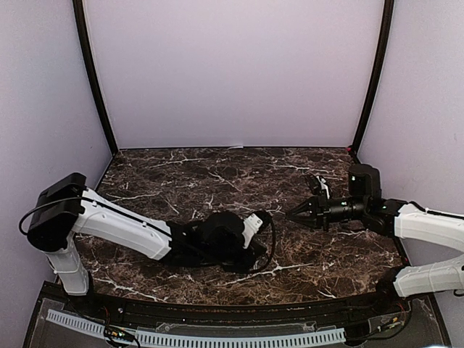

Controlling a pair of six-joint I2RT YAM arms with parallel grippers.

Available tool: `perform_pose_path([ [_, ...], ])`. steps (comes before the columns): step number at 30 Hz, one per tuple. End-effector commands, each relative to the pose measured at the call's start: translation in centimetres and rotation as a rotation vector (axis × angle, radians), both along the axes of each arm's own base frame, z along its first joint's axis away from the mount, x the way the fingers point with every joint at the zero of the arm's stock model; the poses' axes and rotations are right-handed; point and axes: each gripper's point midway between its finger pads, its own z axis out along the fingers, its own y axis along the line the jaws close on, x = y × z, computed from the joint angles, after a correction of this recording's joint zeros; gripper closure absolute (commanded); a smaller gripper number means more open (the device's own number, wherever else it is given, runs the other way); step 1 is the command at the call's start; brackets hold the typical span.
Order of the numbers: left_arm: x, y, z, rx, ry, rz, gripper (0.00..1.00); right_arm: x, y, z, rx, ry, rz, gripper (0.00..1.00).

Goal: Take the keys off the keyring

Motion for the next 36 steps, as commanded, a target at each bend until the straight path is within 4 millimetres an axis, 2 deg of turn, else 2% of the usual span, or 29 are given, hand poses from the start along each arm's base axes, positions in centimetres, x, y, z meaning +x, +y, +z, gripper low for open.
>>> perform_pose_path([
  [1,0.9,1.2,7.6,-0.221,0.151,-0.022,1.00,-0.6,0.5,3.6,0.130,0.030,0.051,0.95],
  [4,1.5,2.3,11.1,-0.270,0.188,-0.065,1.00,-0.4,0.6,4.6,0.143,0.046,0.050,0.95],
  [8,0.9,3.4,15.0,-0.330,0.301,-0.177,1.00,0.3,0.9,4.9,0.092,0.003,0.054,0.92],
  [16,-0.2,5.4,19.7,-0.356,0.486,-0.310,1.00,1.3,1.8,5.5,0.089,-0.055,0.072,0.89],
  [19,-0.8,5.8,21.6,-0.382,0.556,-0.377,1.00,1.7,2.6,6.5,0.081,-0.138,0.103,0.88],
  [22,-1.1,5.8,22.4,-0.375,0.579,-0.428,1.00,1.7,3.6,7.1,0.065,-0.242,0.150,0.88],
  [27,-1.2,5.6,22.3,-0.349,0.615,-0.452,1.00,0.4,5.1,9.5,0.100,-0.456,0.243,0.86],
  [31,-1.1,5.3,22.4,-0.360,0.645,-0.461,1.00,-1.6,5.5,11.0,0.131,-0.622,0.311,0.77],
  [34,-1.0,5.1,22.6,-0.371,0.655,-0.467,1.00,-3.8,6.0,11.7,0.157,-0.722,0.368,0.69],
  [36,-1.1,5.0,22.8,-0.382,0.650,-0.481,1.00,-4.5,6.2,11.7,0.140,-0.799,0.360,0.62],
])
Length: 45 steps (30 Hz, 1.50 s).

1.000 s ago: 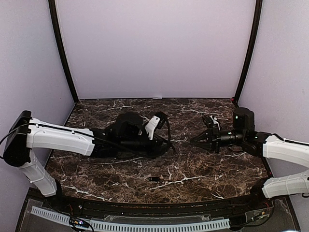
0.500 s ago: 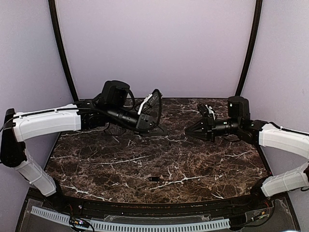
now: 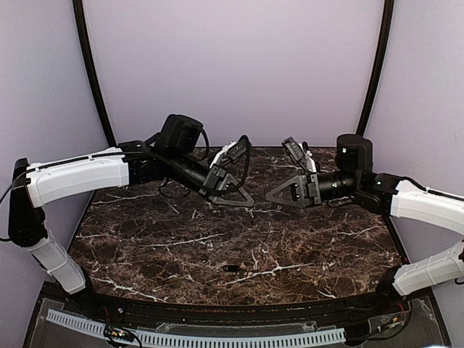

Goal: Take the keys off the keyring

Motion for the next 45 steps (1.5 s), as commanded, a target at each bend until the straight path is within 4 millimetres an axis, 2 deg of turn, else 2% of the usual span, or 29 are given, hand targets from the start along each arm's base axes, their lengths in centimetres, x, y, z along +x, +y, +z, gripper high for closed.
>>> perform_pose_path([
  [1,-0.5,0.1,1.9,-0.054,0.005,-0.042,1.00,-2.2,0.4,2.0,0.056,-0.283,0.026,0.57],
  [3,-0.5,0.0,2.0,-0.061,0.003,-0.052,1.00,-2.4,0.3,1.7,0.060,-0.327,0.014,0.51],
  [7,-0.6,0.0,1.8,-0.063,0.000,-0.058,1.00,-3.2,0.6,1.9,0.097,-0.389,0.013,0.46],
  [11,-0.8,0.0,2.0,-0.085,-0.005,-0.075,1.00,-3.4,1.3,0.9,0.090,-0.417,0.019,0.46],
  [14,-1.5,0.2,2.5,-0.127,-0.001,-0.116,1.00,-3.5,1.8,0.9,0.120,-0.423,0.036,0.47],
  [21,-2.5,0.8,3.3,-0.168,-0.006,-0.159,1.00,-6.1,3.3,2.0,0.186,-0.403,0.228,0.46],
  [23,-2.4,0.8,3.2,-0.167,-0.013,-0.154,1.00,-6.6,3.5,2.0,0.190,-0.387,0.270,0.52],
  [27,-2.4,0.9,3.1,-0.163,-0.022,-0.142,1.00,-6.8,3.7,1.7,0.181,-0.371,0.290,0.77],
  [32,-2.4,1.0,2.8,-0.159,-0.027,-0.136,1.00,-6.7,3.5,1.7,0.187,-0.373,0.264,1.00],
  [42,-2.2,1.0,2.9,-0.190,-0.075,-0.121,1.00,-6.4,3.2,1.7,0.181,-0.361,0.224,1.00],
  [43,-2.0,1.0,2.8,-0.196,-0.080,-0.111,0.96,-6.4,3.2,1.8,0.186,-0.360,0.216,1.00],
  [45,-1.7,1.0,2.7,-0.204,-0.094,-0.086,0.72,-6.3,3.1,1.9,0.194,-0.361,0.202,1.00],
])
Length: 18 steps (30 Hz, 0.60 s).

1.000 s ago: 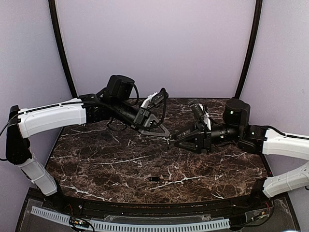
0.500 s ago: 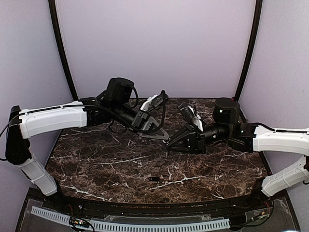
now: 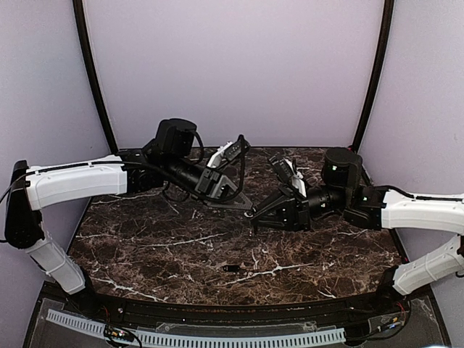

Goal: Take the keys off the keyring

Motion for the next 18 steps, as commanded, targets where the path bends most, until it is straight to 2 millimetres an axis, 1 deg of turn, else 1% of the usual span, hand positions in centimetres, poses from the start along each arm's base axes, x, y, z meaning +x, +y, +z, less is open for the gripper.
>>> perform_pose_path([
  [1,0.3,0.7,1.4,-0.069,-0.075,0.055,0.59,-0.3,-0.5,1.9,0.077,-0.036,-0.022,1.00],
  [2,0.5,0.8,1.5,-0.079,-0.089,0.072,0.49,-0.2,-0.6,1.9,0.079,-0.039,-0.033,1.00],
  [4,1.1,1.1,1.6,-0.102,-0.124,0.124,0.33,0.0,-0.7,2.0,0.083,-0.044,-0.050,1.00],
  [7,1.6,1.9,2.0,-0.150,-0.198,0.208,0.17,0.2,-0.8,2.3,0.095,-0.053,-0.072,1.00],
  [9,1.7,2.4,1.9,-0.181,-0.235,0.249,0.15,0.3,-0.9,2.7,0.113,-0.063,-0.089,1.00],
  [10,1.5,2.6,2.2,-0.220,-0.260,0.259,0.15,0.5,-0.9,2.9,0.119,-0.066,-0.101,1.00],
  [12,0.6,2.6,2.0,-0.263,-0.284,0.271,0.15,1.0,-1.0,3.3,0.137,-0.076,-0.135,1.00],
  [15,-0.6,2.0,1.3,-0.289,-0.286,0.278,0.15,1.3,-1.1,4.0,0.164,-0.083,-0.154,1.00],
  [18,-0.8,1.0,0.5,-0.278,-0.264,0.277,0.17,1.2,-1.0,4.6,0.192,-0.082,-0.147,1.00],
])
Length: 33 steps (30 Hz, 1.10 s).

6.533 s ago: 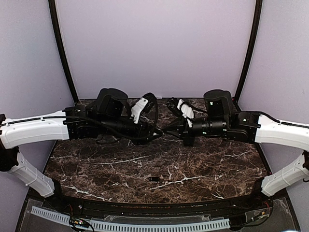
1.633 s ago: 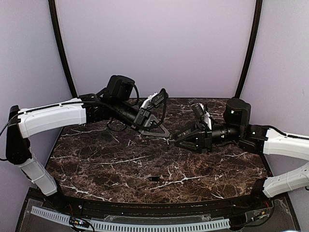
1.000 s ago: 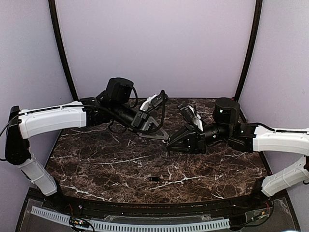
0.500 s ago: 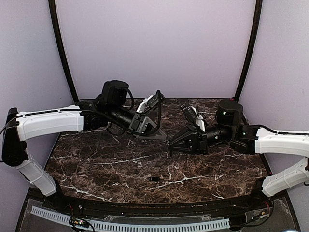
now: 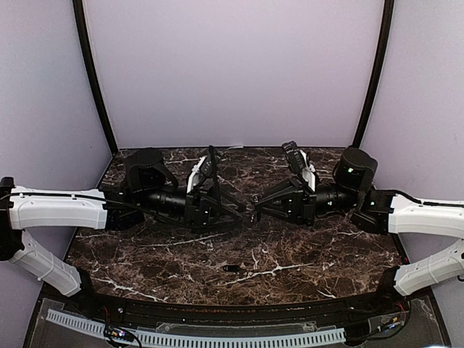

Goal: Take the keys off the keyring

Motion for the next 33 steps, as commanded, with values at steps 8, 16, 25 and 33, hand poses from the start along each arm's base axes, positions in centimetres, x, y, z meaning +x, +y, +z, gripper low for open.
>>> perform_pose_path([
  [8,-1.8,-1.9,1.9,-0.147,0.011,-0.107,0.25,-0.9,0.1,3.2,0.108,-0.031,0.062,1.00],
  [16,-2.8,-2.0,2.4,-0.174,0.030,-0.193,0.56,-1.3,0.1,3.5,0.113,-0.026,0.093,1.00],
  [25,-3.8,-2.5,2.2,-0.163,0.047,-0.261,0.66,-1.5,0.2,3.5,0.112,-0.026,0.112,1.00],
  [33,-3.9,-2.9,2.5,-0.167,0.044,-0.280,0.83,-1.7,0.1,3.6,0.116,-0.019,0.127,1.00],
])
